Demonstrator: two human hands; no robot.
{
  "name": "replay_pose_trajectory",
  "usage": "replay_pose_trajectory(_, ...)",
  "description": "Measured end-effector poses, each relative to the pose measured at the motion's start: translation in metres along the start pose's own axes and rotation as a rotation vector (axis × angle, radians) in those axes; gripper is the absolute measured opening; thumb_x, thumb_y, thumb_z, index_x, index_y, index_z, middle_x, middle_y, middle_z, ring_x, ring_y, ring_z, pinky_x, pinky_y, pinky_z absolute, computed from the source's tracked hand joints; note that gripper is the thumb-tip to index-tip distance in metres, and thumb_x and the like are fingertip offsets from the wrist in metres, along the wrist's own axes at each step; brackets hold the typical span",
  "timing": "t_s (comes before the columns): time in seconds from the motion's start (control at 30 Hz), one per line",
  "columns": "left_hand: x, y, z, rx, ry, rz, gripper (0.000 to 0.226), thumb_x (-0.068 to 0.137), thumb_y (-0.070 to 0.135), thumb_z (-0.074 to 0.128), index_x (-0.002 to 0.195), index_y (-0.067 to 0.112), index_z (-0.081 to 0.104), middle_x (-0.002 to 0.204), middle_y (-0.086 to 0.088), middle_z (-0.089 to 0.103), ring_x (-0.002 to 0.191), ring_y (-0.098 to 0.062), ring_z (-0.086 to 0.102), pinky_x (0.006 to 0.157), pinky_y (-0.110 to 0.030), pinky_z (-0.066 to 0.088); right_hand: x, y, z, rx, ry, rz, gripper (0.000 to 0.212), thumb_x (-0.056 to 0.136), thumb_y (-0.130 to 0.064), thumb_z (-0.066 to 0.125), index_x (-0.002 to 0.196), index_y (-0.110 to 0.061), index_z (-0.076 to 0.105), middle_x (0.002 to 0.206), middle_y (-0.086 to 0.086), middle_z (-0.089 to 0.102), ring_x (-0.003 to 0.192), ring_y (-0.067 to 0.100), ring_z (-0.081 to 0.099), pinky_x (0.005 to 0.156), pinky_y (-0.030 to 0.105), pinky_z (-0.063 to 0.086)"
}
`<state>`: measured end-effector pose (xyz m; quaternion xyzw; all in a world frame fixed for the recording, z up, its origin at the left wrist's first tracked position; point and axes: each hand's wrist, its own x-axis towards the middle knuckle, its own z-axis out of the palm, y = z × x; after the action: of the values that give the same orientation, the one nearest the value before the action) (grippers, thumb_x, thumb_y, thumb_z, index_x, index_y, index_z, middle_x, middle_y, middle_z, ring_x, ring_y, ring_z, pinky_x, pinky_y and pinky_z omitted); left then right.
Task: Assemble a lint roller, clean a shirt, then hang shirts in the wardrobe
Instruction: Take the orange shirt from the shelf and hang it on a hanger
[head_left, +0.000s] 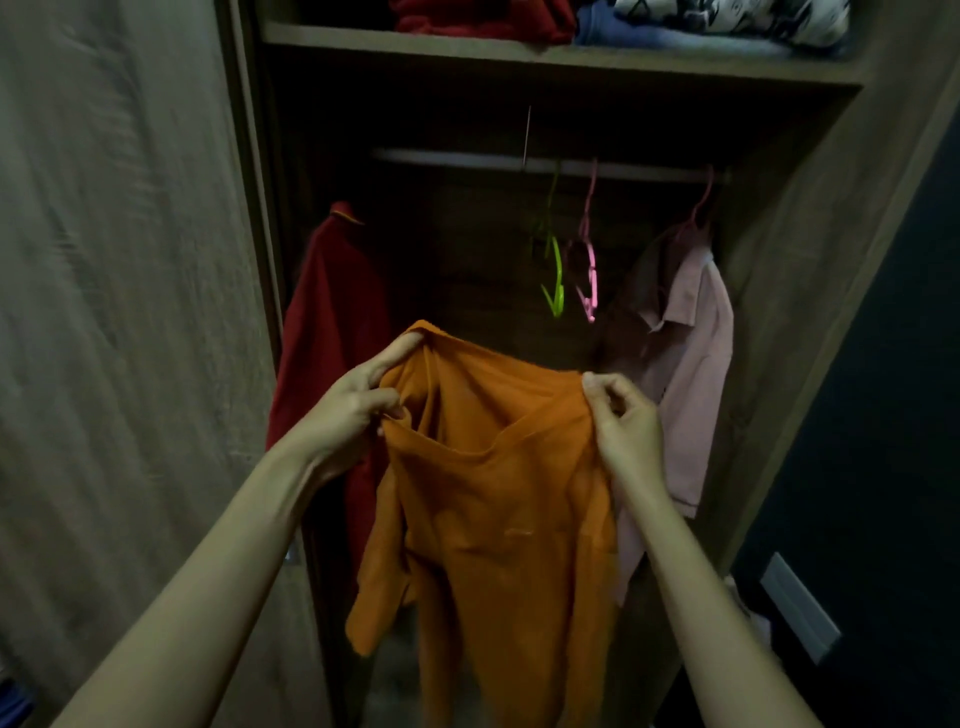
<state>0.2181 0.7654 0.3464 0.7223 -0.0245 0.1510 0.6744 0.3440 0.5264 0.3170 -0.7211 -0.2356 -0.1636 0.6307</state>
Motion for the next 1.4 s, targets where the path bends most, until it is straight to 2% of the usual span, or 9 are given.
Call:
replay_pose_trajectory(0.13,0.014,0.005,-0.004,-0.164,0.002,-0.01,0.081,0.08,-0.019,0.033,0.145,0.03,0.038,0.068,0.001,0.044,0.043,-0.007,0.034,0.037,-0.016,0.029,0.037,-0.013,0.023,-0.001,-0.027,-0.2,0.023,0.094,-0.026,0.056,0.114,-0.017,0.063,0.112,-0.001,0.06,0.098,-0.008,0.056,0.08,0.004,0.04)
replay_pose_trajectory(0.23,0.022,0.006,-0.01,-0.166,-0.002,0.006,0.084,0.07,-0.009,0.05,0.145,0.029,0.039,0.071,0.0,0.046,0.043,-0.006,0.036,0.037,-0.016,0.032,0.079,-0.038,0.041,-0.046,0.009,-0.324,0.032,0.094,-0.028,0.057,0.123,-0.015,0.059,0.121,0.003,0.055,0.108,0.006,0.056,0.089,0.011,0.042)
replay_pose_trajectory(0.5,0.024,0.0,-0.042,-0.101,-0.004,0.052,0.082,0.07,0.022,0.076,0.143,0.036,0.041,0.091,-0.01,0.051,0.046,-0.009,0.039,0.043,-0.018,0.038,0.184,-0.038,0.079,-0.396,-0.096,-0.068,0.064,0.098,-0.042,0.043,0.148,-0.004,0.026,0.153,0.017,0.027,0.141,0.03,0.027,0.112,0.035,0.026)
replay_pose_trajectory(0.67,0.022,-0.002,-0.056,-0.074,0.007,0.092,0.084,0.064,0.032,0.076,0.141,0.034,0.044,0.076,-0.008,0.052,0.045,-0.008,0.038,0.043,-0.017,0.038,0.211,-0.017,0.098,-0.343,-0.018,0.108,0.055,0.097,-0.038,0.047,0.139,-0.002,0.038,0.128,0.021,0.055,0.113,0.038,0.058,0.092,0.043,0.05)
replay_pose_trajectory(0.77,0.023,-0.002,-0.06,-0.059,-0.006,0.113,0.087,0.062,0.031,0.076,0.142,0.03,0.042,0.075,0.007,0.065,0.045,-0.008,0.038,0.043,-0.017,0.037,0.213,-0.014,0.104,-0.145,0.078,0.185,0.035,0.099,-0.027,0.047,0.123,-0.001,0.053,0.097,0.014,0.063,0.073,0.022,0.064,0.054,0.023,0.051)
replay_pose_trajectory(0.87,0.024,-0.003,-0.065,-0.061,0.016,0.11,0.088,0.061,0.029,0.077,0.143,0.031,0.043,0.088,-0.001,0.062,0.047,-0.009,0.038,0.043,-0.018,0.037,0.215,-0.011,0.108,-0.105,0.18,0.15,0.032,0.1,-0.023,0.046,0.12,-0.002,0.059,0.107,0.015,0.066,0.1,0.026,0.061,0.079,0.028,0.046)
replay_pose_trajectory(0.93,0.025,-0.004,-0.067,-0.063,-0.003,0.11,0.085,0.064,0.027,0.077,0.142,0.033,0.044,0.102,-0.005,0.059,0.048,-0.009,0.039,0.043,-0.018,0.037,0.215,-0.012,0.11,-0.053,0.198,0.124,0.032,0.1,-0.023,0.046,0.118,-0.001,0.06,0.103,0.011,0.065,0.098,0.024,0.06,0.085,0.033,0.045)
replay_pose_trajectory(1.1,0.025,-0.002,-0.065,-0.048,-0.036,0.128,0.075,0.078,0.006,0.071,0.143,0.03,0.042,0.136,0.012,0.056,0.053,-0.008,0.042,0.043,-0.016,0.038,0.206,-0.016,0.106,0.026,0.19,0.052,0.03,0.099,-0.025,0.048,0.117,-0.006,0.063,0.089,0.003,0.062,0.074,0.009,0.057,0.06,0.013,0.044)
replay_pose_trajectory(1.4,0.036,-0.019,-0.061,0.015,0.013,0.032,0.071,0.083,-0.011,0.058,0.141,0.027,0.042,0.112,0.021,0.066,0.061,-0.013,0.043,0.045,-0.017,0.037,0.082,0.004,0.074,0.392,-0.007,0.129,0.023,0.098,-0.021,0.049,0.117,-0.015,0.06,0.054,-0.008,0.041,0.035,-0.001,0.03,0.033,0.015,0.026)
